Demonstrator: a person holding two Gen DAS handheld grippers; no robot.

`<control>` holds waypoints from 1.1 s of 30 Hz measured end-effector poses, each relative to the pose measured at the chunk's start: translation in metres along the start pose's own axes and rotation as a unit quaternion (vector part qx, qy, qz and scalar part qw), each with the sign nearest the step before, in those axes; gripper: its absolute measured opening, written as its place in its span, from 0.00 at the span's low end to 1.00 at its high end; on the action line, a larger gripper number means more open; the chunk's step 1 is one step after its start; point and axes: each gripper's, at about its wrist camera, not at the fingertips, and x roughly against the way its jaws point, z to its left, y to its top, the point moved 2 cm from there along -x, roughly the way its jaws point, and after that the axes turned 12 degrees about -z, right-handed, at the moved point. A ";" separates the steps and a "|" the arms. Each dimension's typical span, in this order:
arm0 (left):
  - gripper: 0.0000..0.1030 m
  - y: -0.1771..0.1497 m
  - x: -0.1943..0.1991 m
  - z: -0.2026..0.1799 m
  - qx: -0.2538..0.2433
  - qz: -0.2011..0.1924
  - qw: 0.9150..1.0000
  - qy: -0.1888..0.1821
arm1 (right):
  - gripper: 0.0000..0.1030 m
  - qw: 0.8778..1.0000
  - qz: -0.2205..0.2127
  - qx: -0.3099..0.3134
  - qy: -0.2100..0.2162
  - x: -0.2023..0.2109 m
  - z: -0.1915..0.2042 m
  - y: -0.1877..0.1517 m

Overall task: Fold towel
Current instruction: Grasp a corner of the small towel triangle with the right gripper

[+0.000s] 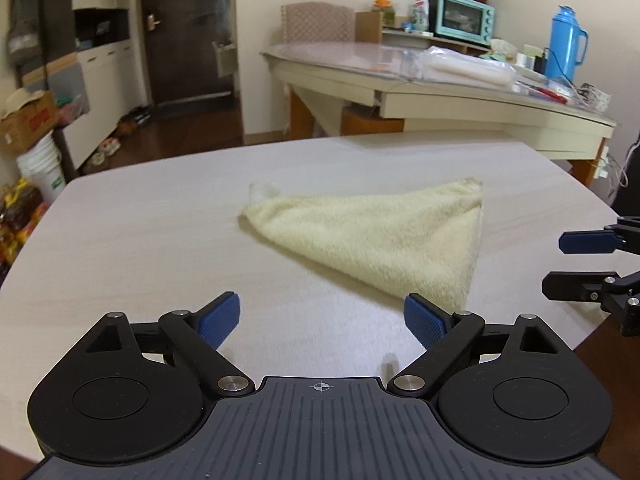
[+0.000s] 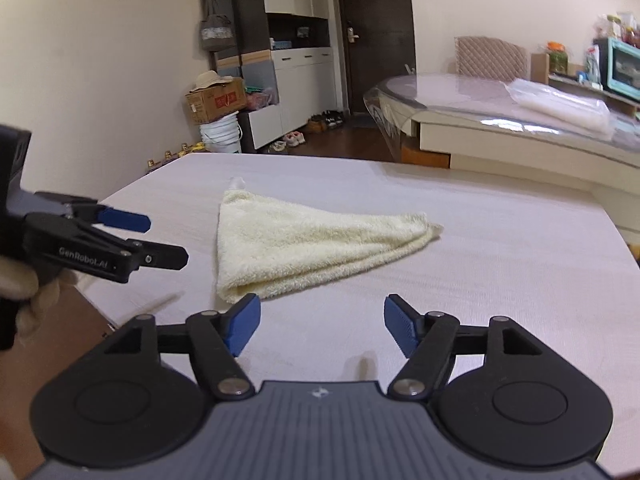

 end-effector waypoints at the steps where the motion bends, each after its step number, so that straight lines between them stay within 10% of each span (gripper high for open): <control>1: 0.90 -0.001 0.000 -0.001 0.001 0.002 1.000 0.001 | 0.70 1.000 0.000 -0.002 0.000 0.002 0.001 -0.002; 22: 0.91 0.007 -0.001 0.009 -0.009 -0.007 1.000 0.010 | 0.72 0.999 -0.025 -0.029 -0.011 -0.003 -0.013 0.013; 33: 0.91 0.025 -0.048 0.031 -0.006 -0.004 1.000 0.009 | 0.53 0.997 -0.018 -0.064 -0.025 -0.075 -0.056 0.035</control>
